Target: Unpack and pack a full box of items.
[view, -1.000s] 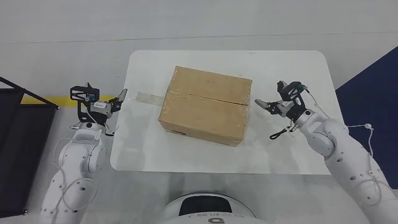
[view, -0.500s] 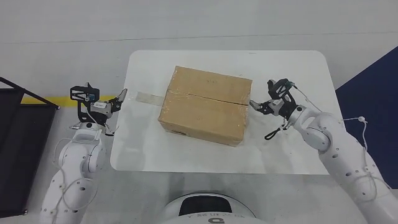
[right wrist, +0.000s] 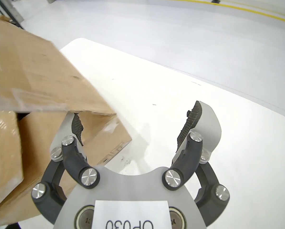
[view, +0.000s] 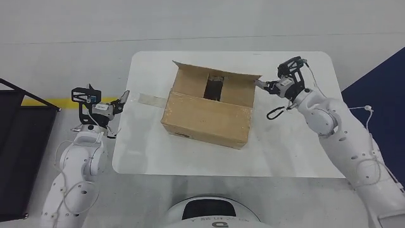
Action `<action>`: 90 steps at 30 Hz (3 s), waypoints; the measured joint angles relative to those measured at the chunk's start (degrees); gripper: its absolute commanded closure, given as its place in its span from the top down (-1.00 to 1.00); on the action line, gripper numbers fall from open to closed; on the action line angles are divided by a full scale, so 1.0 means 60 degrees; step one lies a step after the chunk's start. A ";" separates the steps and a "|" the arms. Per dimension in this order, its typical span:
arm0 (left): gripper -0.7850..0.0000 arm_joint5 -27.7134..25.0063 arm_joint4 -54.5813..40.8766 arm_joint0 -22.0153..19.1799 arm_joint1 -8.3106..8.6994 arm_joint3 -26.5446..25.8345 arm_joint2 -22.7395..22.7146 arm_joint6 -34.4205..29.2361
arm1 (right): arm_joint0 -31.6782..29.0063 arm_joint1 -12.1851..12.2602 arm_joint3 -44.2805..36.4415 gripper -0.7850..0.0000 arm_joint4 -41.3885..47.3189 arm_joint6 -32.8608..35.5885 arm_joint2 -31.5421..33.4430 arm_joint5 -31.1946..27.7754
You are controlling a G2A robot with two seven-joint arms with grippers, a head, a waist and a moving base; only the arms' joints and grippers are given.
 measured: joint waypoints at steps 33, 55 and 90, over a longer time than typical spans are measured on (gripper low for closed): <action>1.00 0.0000 0.0000 0.0000 0.0000 0.0000 0.0000 0.0000 | -0.0404 -0.0328 -0.0405 1.00 0.0781 0.0068 0.0660 0.1798; 1.00 -0.0721 0.3979 -0.0697 -0.0015 0.1020 0.1595 -0.0026 | 0.1436 -0.0927 0.0650 1.00 0.0589 0.2653 -0.0863 0.2357; 1.00 -0.3023 0.2390 -0.0796 -0.0029 0.0541 0.2029 -0.0461 | -0.2297 -0.0196 -0.0955 1.00 0.2742 0.2495 0.2636 -0.4661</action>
